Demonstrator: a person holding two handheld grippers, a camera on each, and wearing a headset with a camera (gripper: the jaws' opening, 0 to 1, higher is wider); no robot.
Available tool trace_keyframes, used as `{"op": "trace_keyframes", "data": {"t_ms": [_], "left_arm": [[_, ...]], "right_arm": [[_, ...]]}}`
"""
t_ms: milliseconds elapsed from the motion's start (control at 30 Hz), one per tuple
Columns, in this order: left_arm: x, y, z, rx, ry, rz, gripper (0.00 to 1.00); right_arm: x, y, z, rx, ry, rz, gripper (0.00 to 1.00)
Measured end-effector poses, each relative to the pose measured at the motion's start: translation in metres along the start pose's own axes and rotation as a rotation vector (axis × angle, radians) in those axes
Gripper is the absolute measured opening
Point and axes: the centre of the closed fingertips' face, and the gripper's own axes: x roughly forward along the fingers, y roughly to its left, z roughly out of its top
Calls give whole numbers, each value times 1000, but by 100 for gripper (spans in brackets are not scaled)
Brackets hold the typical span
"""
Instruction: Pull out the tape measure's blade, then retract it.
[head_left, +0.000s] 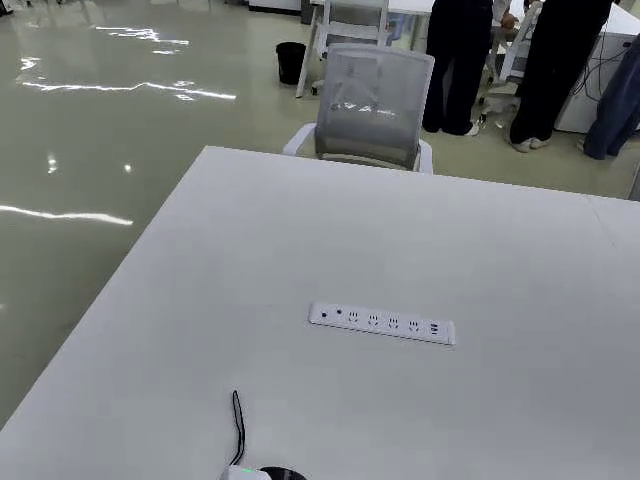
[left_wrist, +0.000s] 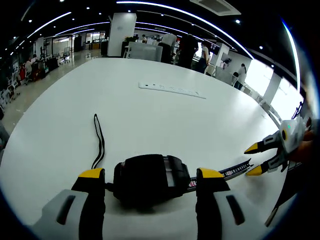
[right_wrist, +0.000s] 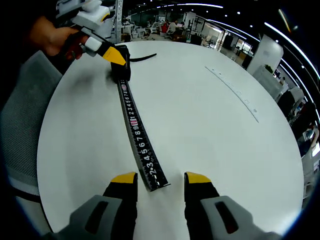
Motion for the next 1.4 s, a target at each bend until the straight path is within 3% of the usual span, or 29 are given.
{"op": "trace_keyframes", "data": {"t_ms": [200, 300, 433, 1000, 1167, 1233, 1400], "left_arm": [[1, 1, -2, 41, 14, 5, 67], [2, -2, -5, 69, 23, -1, 65], [1, -3, -5, 99, 22, -4, 61], [3, -3, -7, 74, 34, -6, 62], [3, -3, -7, 71, 27, -3, 62], [3, -2, -6, 80, 22, -1, 61], [3, -1, -7, 85, 23, 12, 60]], "right_arm": [[2, 1, 0, 2, 8, 27, 29], [3, 7, -1, 1, 15, 63, 23], [3, 8, -1, -9, 22, 63, 20], [3, 8, -6, -48, 72, 113, 17], [3, 11, -6, -82, 98, 123, 16], [2, 12, -5, -145, 118, 130, 15], [2, 12, -6, -126, 121, 138, 13]]}}
